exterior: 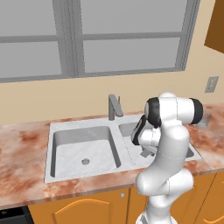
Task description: Move any existing items from the left basin to the right basin for drying. Then move the glass cup from the counter to the left basin of the sink for washing.
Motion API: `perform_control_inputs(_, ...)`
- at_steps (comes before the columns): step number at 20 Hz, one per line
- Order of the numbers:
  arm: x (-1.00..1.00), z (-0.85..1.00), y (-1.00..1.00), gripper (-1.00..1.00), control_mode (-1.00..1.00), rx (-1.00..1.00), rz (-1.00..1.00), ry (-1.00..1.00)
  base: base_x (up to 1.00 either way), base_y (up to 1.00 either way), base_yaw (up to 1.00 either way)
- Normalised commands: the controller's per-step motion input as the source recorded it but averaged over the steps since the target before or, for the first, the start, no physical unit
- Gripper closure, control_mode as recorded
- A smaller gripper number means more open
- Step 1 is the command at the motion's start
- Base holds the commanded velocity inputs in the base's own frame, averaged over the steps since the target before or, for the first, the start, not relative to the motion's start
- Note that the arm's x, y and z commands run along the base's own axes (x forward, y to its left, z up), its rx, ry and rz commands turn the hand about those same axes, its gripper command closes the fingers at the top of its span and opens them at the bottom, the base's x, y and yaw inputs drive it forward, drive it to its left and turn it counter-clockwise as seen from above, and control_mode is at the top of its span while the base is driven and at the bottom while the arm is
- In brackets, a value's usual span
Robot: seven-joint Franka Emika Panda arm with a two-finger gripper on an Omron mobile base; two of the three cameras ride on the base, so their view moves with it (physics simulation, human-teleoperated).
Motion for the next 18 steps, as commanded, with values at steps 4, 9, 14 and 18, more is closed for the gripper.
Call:
perform_control_inputs(4,-0.03,0.07,-0.07,-1.0,-1.0,0.01,0.01,-0.11,0.0,0.0,0.0)
perform_control_inputs(9,-0.04,0.1,-0.04,-1.0,-1.0,0.01,0.02,-0.09,0.0,0.0,0.0)
perform_control_inputs(14,0.11,0.0,0.0,-1.0,-1.0,0.01,0.02,-0.02,0.0,0.0,0.0)
perform_control_inputs(18,-0.08,0.55,-0.04,-1.0,-1.0,0.0,0.01,-0.13,0.0,0.0,0.0)
